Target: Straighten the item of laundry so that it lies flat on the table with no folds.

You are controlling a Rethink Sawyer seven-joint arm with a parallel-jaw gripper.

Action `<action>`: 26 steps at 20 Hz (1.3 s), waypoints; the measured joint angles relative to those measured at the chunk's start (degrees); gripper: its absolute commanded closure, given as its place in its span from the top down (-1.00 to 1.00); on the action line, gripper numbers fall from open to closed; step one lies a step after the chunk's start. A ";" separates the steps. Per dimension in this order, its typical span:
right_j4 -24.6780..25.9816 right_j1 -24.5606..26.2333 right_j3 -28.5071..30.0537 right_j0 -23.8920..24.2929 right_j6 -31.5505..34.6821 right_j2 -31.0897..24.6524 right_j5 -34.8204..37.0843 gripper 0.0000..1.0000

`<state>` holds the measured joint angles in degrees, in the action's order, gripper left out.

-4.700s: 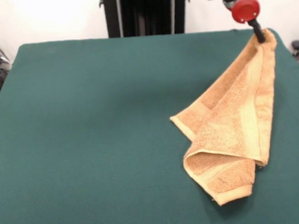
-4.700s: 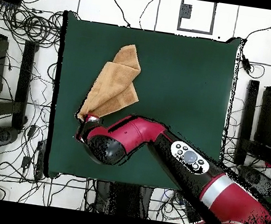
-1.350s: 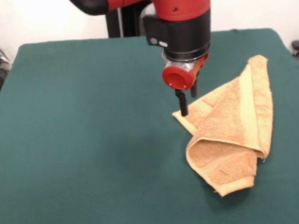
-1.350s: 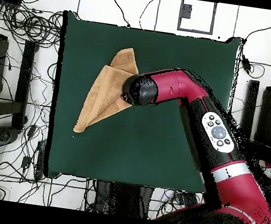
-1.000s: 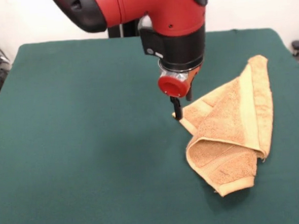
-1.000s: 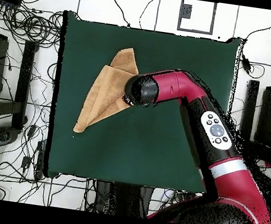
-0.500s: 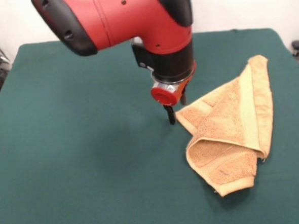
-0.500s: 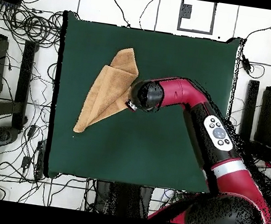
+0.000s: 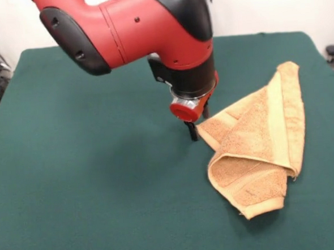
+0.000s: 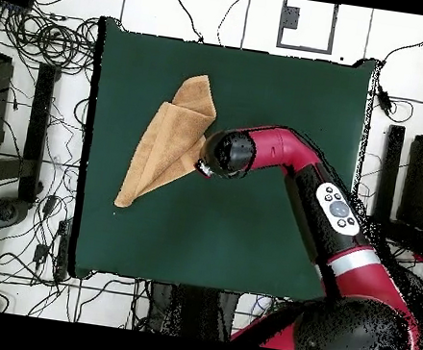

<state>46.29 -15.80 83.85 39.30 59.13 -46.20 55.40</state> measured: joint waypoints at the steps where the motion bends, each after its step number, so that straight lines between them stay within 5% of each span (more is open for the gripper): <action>1: -0.07 0.06 0.00 0.15 0.00 -0.10 -0.01 1.00; 17: -2.39 3.25 -0.02 4.55 -0.32 -3.11 -0.07 1.00; 18: -2.56 3.87 -0.13 5.33 -0.32 -3.53 -0.27 -1.00; 26: -2.49 4.78 -0.27 5.94 -0.40 -3.74 -0.88 -1.00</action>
<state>43.81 -11.01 83.59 45.25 58.73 -49.95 54.51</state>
